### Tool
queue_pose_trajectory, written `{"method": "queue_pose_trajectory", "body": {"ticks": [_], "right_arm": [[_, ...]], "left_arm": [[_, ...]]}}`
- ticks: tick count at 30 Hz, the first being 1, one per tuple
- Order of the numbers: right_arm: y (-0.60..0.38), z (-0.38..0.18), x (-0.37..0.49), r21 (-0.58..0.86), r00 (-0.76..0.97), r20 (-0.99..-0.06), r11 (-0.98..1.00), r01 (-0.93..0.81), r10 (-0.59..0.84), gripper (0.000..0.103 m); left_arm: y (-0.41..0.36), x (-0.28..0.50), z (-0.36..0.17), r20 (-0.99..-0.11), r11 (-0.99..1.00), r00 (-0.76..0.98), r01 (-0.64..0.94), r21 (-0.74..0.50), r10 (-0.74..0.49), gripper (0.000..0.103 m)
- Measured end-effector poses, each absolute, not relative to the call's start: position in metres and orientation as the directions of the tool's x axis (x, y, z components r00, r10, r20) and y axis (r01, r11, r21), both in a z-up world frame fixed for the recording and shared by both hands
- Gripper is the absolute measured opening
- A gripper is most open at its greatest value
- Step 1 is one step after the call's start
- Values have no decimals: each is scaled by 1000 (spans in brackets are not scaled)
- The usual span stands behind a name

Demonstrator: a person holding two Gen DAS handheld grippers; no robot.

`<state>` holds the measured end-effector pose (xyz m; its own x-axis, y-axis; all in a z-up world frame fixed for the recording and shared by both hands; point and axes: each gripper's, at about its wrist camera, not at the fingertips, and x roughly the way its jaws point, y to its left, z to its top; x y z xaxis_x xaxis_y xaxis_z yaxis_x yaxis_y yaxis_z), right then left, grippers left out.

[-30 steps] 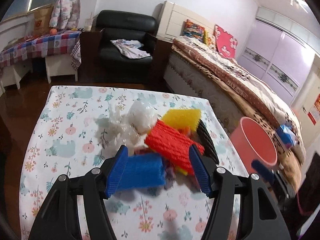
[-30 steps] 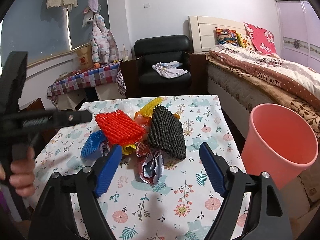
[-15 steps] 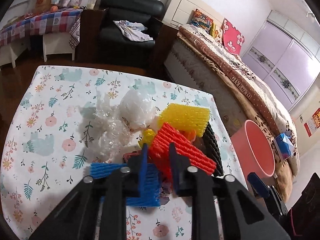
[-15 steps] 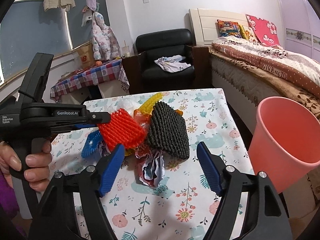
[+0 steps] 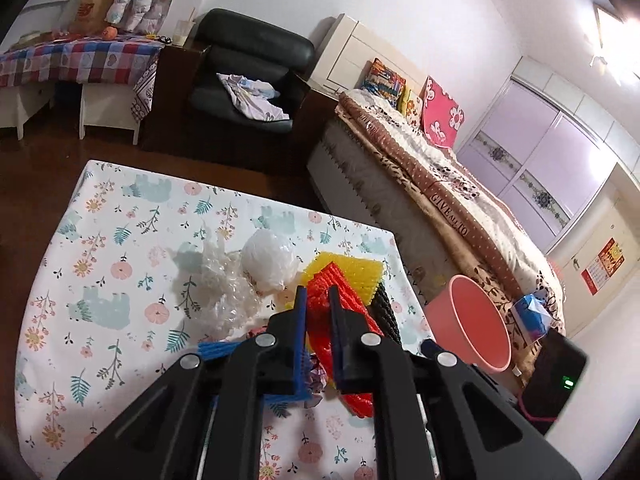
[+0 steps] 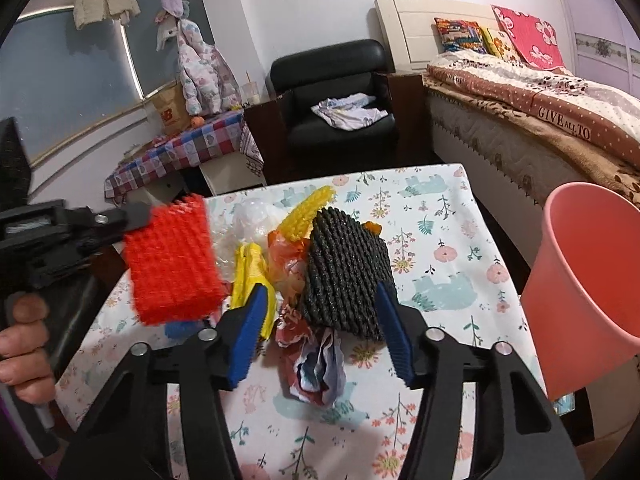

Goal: Collect trash
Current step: 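Grasp the red foam net with the left gripper while the right grasps the black foam net, then carry both nets over the pink bucket and open the left gripper to drop the red net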

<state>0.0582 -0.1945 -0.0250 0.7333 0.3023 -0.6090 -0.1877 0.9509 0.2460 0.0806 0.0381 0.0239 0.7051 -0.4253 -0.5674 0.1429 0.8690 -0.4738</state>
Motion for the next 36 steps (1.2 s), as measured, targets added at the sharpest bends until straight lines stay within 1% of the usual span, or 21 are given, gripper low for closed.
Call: {"method": "queue_pose_trajectory", "body": {"ticks": [2,4,5,7,10,16,23,28,36], "right_arm": [[-194,-29,64,266,708,-632,946,-184,315,40],[-196,-32,66,280,701,-638,944,-174,318,26],[-197,-32,66,289,699,-638,942,-172,323,24],[-199,-30,63,299,701,-632,939,-171,329,16],[-203,-25,56,312,714,-615,935,-170,335,15],[-216,-4,37,337,758,-551,924,-180,349,14],[-248,19,20,352,815,-485,924,-151,318,14],[-283,25,12,371,845,-468,925,-77,258,14],[-345,22,2,394,867,-477,917,63,145,15]], "left_arm": [[40,79,25,-566,868,706,142,-475,-425,9],[41,78,25,-567,868,706,139,-476,-424,9],[42,78,24,-568,868,705,138,-477,-425,9],[43,76,25,-569,868,705,137,-478,-425,9],[43,76,25,-569,868,704,138,-478,-425,9],[33,67,32,-558,876,717,154,-456,-417,9],[-6,64,44,-543,885,724,205,-419,-425,9],[-44,67,54,-537,882,712,266,-389,-452,9],[-118,77,67,-533,855,669,376,-358,-518,9]]}}
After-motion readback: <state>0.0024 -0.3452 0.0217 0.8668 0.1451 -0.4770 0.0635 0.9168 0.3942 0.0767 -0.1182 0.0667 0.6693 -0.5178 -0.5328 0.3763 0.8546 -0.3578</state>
